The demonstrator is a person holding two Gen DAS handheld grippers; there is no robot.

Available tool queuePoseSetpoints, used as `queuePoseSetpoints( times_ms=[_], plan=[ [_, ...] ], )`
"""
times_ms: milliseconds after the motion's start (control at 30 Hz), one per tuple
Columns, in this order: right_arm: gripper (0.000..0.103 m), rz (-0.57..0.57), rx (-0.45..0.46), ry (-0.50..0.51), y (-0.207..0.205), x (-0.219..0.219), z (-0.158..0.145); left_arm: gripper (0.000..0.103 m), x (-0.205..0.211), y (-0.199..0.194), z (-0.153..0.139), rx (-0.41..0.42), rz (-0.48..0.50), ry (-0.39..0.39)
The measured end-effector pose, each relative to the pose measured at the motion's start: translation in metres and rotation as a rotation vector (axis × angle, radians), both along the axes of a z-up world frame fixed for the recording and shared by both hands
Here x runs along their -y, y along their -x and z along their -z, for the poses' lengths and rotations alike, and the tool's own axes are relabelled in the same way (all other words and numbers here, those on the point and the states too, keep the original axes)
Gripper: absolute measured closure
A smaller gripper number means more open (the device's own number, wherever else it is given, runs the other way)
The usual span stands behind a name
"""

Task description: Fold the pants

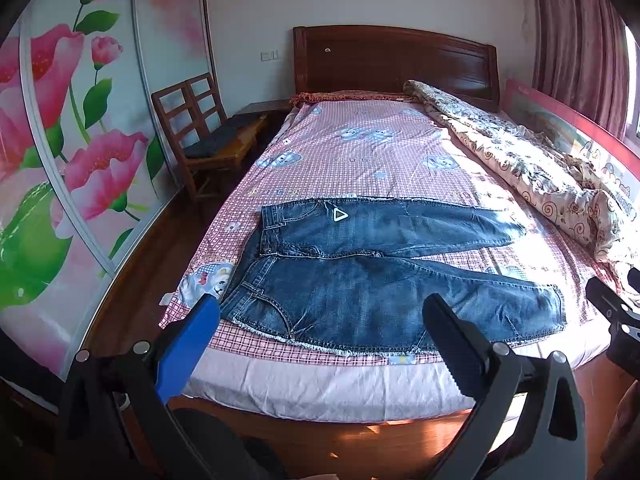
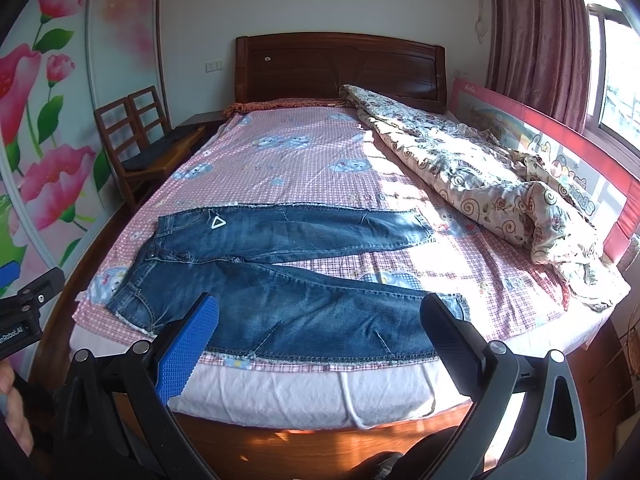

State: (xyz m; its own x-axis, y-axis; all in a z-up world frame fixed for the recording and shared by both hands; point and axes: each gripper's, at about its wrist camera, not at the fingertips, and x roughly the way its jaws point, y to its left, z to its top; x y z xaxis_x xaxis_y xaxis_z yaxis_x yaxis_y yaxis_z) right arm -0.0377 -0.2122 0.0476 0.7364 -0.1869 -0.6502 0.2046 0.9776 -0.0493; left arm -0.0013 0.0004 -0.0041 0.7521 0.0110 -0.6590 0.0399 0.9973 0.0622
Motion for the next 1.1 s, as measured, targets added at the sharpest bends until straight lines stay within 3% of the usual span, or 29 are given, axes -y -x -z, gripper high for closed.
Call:
queuePoseSetpoints(
  times_ms=[367, 667, 900, 1100],
  plan=[
    [0.003, 0.027, 0.003, 0.003, 0.027, 0.008, 0.004, 0.002, 0.005, 0.016, 0.009, -0.025, 0.027, -0.004],
    [0.003, 0.013, 0.017, -0.021, 0.012, 0.014, 0.004, 0.002, 0.009, 0.012, 0.003, -0.017, 0.018, -0.052],
    [0.003, 0.014, -0.011, -0.028, -0.019, 0.015, 0.017, 0.002, -0.003, -0.019, 0.011, -0.048, 0.000, -0.046],
    [0.003, 0.007, -0.046, -0.025, -0.075, 0.049, 0.030, 0.002, -0.021, -0.076, 0.018, -0.079, 0.000, 0.004]
  ],
)
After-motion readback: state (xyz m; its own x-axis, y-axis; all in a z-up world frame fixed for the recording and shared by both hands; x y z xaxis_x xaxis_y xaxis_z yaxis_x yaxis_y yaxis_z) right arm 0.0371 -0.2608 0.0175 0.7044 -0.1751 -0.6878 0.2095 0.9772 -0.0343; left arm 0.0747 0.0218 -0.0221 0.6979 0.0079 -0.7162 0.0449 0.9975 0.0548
